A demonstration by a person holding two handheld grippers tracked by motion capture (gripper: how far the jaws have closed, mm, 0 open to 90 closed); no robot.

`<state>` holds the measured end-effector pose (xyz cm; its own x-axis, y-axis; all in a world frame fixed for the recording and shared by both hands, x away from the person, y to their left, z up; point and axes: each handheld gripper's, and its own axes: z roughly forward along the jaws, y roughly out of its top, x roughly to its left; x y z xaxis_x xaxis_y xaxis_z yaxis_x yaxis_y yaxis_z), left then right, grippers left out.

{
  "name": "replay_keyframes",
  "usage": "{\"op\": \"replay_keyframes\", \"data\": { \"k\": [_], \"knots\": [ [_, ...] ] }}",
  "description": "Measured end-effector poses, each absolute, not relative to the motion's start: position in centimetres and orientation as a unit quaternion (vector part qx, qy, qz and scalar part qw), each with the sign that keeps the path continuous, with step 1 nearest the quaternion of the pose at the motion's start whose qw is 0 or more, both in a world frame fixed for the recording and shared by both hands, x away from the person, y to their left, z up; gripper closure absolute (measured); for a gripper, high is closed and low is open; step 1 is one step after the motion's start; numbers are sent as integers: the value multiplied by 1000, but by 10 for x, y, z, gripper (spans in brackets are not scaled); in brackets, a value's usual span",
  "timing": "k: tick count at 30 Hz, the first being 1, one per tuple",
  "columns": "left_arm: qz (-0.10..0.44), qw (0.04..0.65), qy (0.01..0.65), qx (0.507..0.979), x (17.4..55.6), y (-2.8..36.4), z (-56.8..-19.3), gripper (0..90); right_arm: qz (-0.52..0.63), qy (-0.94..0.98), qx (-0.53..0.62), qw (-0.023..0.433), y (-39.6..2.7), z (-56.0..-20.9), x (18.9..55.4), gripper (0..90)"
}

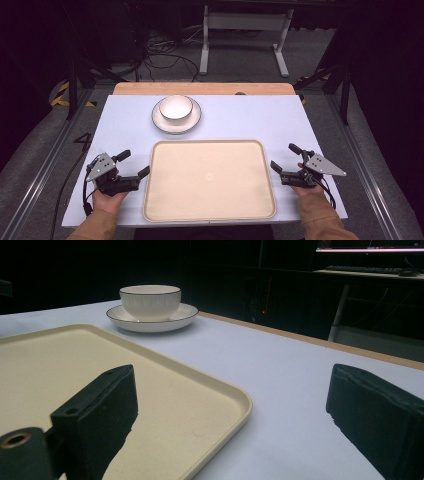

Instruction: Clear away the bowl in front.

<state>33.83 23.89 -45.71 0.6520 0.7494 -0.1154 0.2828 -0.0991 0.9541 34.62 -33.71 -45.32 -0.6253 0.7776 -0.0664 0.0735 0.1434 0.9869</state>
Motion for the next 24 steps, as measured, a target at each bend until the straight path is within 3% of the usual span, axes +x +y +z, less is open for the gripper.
{"op": "replay_keyframes", "data": {
  "k": [24],
  "knots": [
    [230,589,326,703,344,237,-400,59,577,692,311,301,-337,-454,347,71]
  ]
}}
